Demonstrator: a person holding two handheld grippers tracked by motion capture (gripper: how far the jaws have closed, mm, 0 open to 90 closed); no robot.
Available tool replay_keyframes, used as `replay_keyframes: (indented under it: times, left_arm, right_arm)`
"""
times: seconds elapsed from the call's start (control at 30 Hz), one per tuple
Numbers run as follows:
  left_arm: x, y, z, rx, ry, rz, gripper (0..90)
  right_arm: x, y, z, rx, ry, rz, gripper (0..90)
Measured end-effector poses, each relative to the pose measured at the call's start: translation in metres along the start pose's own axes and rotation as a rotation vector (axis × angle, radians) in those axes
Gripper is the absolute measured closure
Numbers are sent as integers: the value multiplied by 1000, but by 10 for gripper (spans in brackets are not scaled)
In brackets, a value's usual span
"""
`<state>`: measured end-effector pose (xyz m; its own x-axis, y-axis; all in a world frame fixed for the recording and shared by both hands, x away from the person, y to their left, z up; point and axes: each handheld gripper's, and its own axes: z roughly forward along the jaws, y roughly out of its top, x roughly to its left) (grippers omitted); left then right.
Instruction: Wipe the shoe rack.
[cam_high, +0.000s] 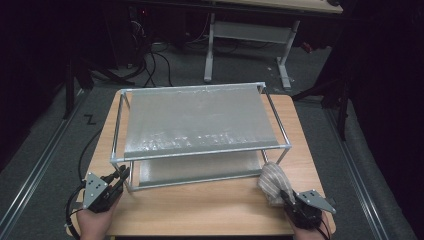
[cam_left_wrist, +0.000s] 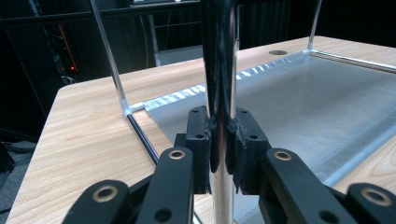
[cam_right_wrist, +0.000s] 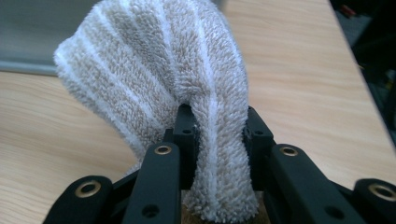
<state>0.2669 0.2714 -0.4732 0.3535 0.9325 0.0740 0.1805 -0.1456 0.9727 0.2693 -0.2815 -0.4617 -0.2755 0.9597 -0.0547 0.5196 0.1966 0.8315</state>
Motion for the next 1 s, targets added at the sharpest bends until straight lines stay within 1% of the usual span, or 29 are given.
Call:
replay_keyframes:
  times: [0.03,0.07,0.1,0.13,0.17,0.2,0.27,0.33,0.37,0.4,0.43,0.47,0.53,0.57,0.63,0.73,0.83,0.87,0.9,0.93,1.0]
  left_arm:
    - [0,0,0,0,0,-1,787]
    - [0,0,1,-1,0,-2,787]
    - [1,0,1,0,0,-2,787]
    - [1,0,2,1,2,-4,787]
    - [1,0,2,1,2,-4,787]
    - [1,0,2,1,3,-4,787]
    - [2,0,2,2,6,-4,787]
    - [2,0,1,2,7,-4,787]
    - [2,0,1,2,7,-4,787]
    - [3,0,1,3,9,-1,787]
    - [3,-1,0,5,10,-1,787]
    - [4,-1,-2,5,17,-3,787]
    - [5,-1,-3,6,20,-3,787]
    - [7,-2,-6,6,29,-7,787]
    - [9,-3,-8,7,37,-12,787]
    - [10,-3,-10,7,41,-12,787]
    - [10,-4,-10,8,44,-10,787]
    - [10,-4,-10,7,44,-11,787]
    - [10,-4,-10,7,44,-11,787]
    - [10,-4,-10,7,44,-11,787]
    - [10,-4,-10,7,43,-11,788]
  right_arm:
    - [-9,-6,-3,8,-35,13,727]
    - [-9,-6,-3,8,-35,13,727]
    - [-16,-9,-4,14,-64,27,727]
    - [-21,-11,-5,15,-76,37,727]
    - [-21,-11,-5,15,-76,37,727]
    - [-25,-11,-6,17,-89,53,727]
    - [-37,-12,-9,1,-136,83,727]
    - [-41,-11,-11,-14,-149,96,727]
    - [-41,-11,-11,-14,-149,96,727]
    - [-44,-7,-10,-30,-156,107,726]
    - [-44,-7,-10,-30,-156,107,726]
    - [-44,-1,-8,-50,-163,111,725]
    - [-45,5,-6,-66,-167,113,725]
    - [-46,10,-3,-74,-171,114,724]
    - [-47,16,2,-82,-177,112,724]
    - [-47,22,8,-85,-175,112,724]
    - [-40,36,15,-103,-166,96,724]
    - [-35,44,16,-122,-156,85,724]
    - [-35,44,16,-122,-156,85,724]
    - [-28,53,14,-146,-147,69,724]
    - [-21,59,11,-166,-128,58,724]
